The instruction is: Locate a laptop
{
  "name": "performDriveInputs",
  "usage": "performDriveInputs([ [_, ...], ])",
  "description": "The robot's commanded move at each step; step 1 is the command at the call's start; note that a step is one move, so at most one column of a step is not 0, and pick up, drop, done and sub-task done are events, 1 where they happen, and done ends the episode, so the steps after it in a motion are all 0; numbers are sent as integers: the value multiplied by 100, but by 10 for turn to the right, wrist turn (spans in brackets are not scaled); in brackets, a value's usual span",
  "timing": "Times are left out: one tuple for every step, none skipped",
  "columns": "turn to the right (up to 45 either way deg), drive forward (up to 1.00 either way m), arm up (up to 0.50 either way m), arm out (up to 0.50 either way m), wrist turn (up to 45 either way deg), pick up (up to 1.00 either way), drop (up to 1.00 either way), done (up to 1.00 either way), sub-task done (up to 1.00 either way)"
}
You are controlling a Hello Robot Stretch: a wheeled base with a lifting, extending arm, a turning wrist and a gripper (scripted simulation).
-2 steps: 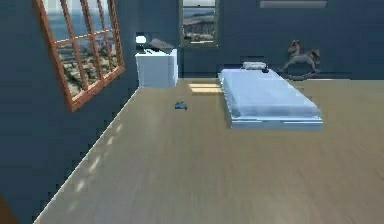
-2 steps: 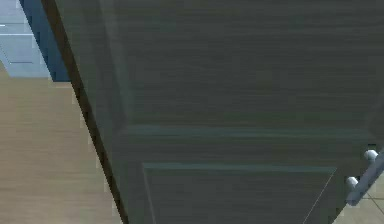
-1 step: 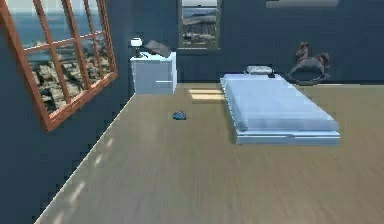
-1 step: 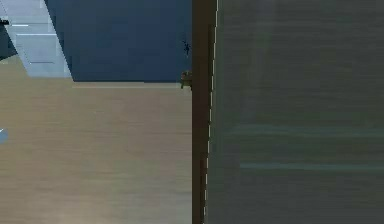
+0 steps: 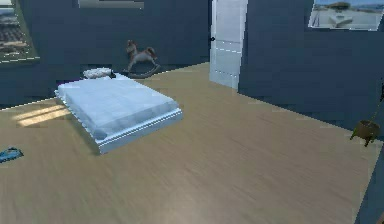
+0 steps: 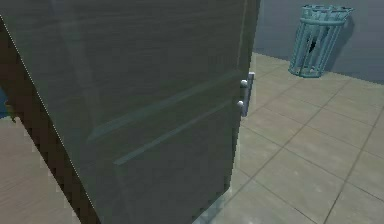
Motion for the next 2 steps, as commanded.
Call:
performDriveInputs([
  [90, 0, 0, 0, 0, 0, 0, 0, 0],
  [30, 0, 0, 0, 0, 0, 0, 0, 0],
])
